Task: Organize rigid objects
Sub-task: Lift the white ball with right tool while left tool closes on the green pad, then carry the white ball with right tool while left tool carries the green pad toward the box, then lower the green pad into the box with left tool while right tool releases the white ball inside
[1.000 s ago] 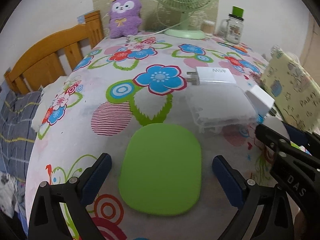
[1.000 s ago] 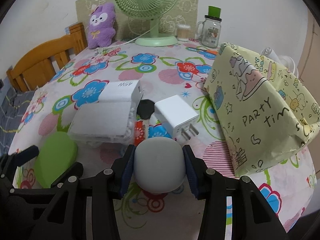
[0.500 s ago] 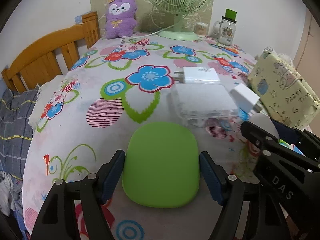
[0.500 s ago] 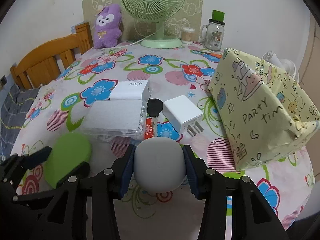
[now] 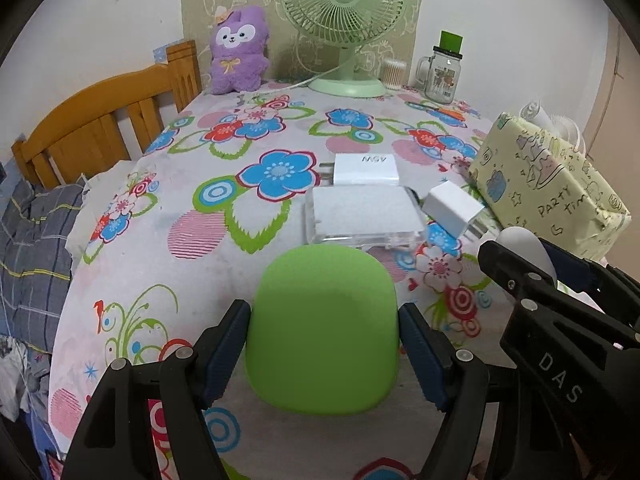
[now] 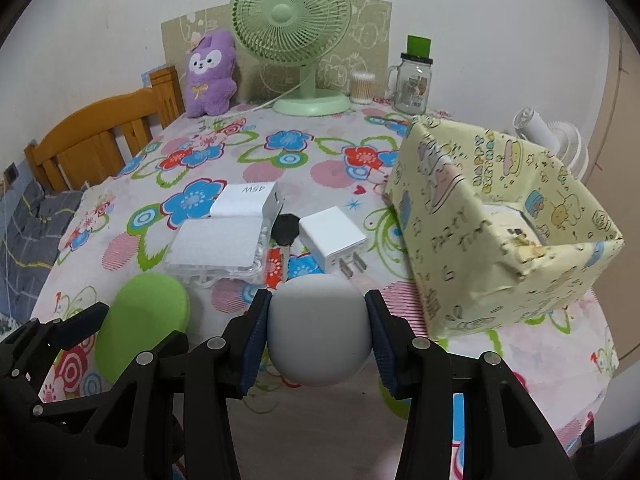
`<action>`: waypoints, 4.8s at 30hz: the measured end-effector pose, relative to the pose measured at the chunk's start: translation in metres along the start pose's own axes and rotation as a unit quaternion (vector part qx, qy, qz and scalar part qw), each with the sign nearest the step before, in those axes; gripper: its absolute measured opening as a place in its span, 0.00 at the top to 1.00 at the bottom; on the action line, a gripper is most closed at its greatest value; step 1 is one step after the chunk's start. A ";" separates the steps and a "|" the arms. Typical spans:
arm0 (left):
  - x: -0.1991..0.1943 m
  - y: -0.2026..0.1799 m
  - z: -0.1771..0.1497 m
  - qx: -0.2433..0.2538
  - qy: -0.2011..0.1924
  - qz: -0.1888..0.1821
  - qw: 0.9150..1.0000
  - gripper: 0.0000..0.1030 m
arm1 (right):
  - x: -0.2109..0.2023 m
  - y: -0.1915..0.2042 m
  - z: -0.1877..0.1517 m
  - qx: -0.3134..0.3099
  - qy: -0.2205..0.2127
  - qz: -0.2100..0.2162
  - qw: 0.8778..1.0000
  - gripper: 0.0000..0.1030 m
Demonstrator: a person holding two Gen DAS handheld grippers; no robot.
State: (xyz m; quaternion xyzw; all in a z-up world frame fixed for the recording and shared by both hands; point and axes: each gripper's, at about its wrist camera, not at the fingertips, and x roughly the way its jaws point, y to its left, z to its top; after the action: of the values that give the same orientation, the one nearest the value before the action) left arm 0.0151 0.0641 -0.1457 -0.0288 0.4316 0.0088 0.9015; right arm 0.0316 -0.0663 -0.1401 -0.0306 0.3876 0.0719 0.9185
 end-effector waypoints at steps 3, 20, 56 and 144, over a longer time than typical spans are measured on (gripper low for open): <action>-0.006 -0.005 0.003 -0.003 -0.005 0.003 1.000 0.25 | -0.006 -0.005 0.003 -0.001 -0.007 0.001 1.000 0.51; -0.037 -0.036 0.028 -0.001 -0.037 0.005 0.999 0.25 | -0.038 -0.032 0.029 -0.001 -0.037 0.004 0.999 0.51; -0.091 -0.101 0.080 0.029 -0.101 0.003 0.994 0.25 | -0.095 -0.098 0.076 0.039 -0.104 0.015 0.994 0.51; 0.052 -0.256 0.105 0.123 0.033 -0.040 0.991 0.23 | 0.045 -0.231 0.087 0.064 0.002 0.005 0.998 0.51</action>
State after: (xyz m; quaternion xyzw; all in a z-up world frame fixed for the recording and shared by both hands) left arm 0.1395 -0.1853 -0.1087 0.0651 0.4574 -0.0814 0.8831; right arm 0.1603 -0.2796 -0.1120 0.0298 0.3930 0.0515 0.9176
